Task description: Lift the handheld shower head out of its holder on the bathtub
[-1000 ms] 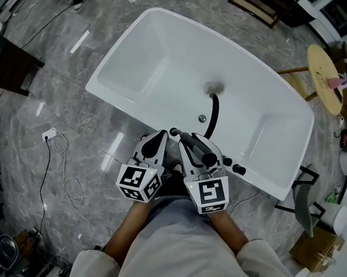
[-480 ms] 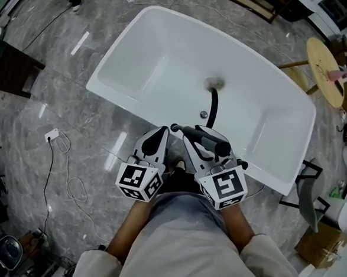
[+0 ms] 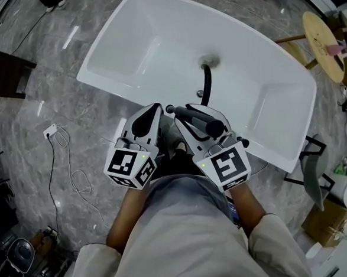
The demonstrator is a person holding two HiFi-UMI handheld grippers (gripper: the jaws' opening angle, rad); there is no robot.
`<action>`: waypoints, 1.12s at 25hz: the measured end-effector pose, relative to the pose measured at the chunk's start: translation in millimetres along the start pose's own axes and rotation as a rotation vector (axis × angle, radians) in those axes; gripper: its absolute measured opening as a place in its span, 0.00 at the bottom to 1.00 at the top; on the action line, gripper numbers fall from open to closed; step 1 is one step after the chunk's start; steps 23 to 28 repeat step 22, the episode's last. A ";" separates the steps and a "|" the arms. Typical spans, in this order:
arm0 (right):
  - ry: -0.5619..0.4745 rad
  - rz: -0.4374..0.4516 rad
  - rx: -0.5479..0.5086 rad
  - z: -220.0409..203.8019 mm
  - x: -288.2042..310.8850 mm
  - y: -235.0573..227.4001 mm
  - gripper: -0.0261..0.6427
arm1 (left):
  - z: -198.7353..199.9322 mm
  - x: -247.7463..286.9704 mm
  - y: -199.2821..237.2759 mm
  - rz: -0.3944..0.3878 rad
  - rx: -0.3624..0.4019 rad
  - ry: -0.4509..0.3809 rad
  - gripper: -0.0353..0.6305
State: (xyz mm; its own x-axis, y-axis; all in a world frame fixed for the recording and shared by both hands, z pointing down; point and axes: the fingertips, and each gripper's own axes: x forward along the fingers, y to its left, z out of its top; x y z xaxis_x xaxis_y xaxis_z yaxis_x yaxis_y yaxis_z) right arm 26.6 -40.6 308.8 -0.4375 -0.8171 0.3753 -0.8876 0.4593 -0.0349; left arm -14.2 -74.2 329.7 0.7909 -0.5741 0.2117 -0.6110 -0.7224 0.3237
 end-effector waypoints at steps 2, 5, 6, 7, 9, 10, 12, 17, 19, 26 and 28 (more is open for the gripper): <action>-0.001 0.010 0.000 -1.1 -1.7 -1.9 0.25 | 1.1 4.4 -3.0 -0.006 0.002 0.000 0.06; 0.005 0.015 0.007 -4.9 -3.1 -3.0 0.25 | 0.1 8.7 -6.3 -0.018 0.002 0.008 0.06; 0.009 0.017 0.011 -5.9 -3.5 -2.7 0.25 | -0.2 9.4 -7.0 -0.021 0.001 0.010 0.06; 0.014 0.019 0.014 -6.9 -3.8 -2.3 0.25 | -0.8 9.6 -7.5 -0.022 -0.002 0.011 0.06; 0.019 0.027 0.017 -8.6 -3.8 -1.8 0.25 | -2.9 9.9 -7.4 -0.021 -0.008 0.013 0.06; 0.020 0.033 0.020 -8.8 -3.5 -1.5 0.25 | -4.1 10.5 -6.8 -0.021 -0.011 0.016 0.06; 0.021 0.045 0.022 -9.4 -3.6 -1.8 0.25 | -6.2 12.6 -6.5 -0.023 -0.022 0.019 0.06; 0.030 0.057 0.021 -10.5 -3.9 -3.7 0.25 | -6.9 14.9 -7.7 -0.022 -0.040 0.024 0.06; 0.031 0.060 0.021 -9.9 -2.5 -3.6 0.25 | -6.5 15.0 -6.7 -0.020 -0.040 0.026 0.06; 0.029 0.062 0.017 -9.7 -0.3 -3.9 0.25 | -5.8 15.3 -5.5 -0.018 -0.040 0.027 0.06; 0.029 0.062 0.017 -9.7 -0.3 -3.9 0.25 | -5.8 15.3 -5.5 -0.018 -0.040 0.027 0.06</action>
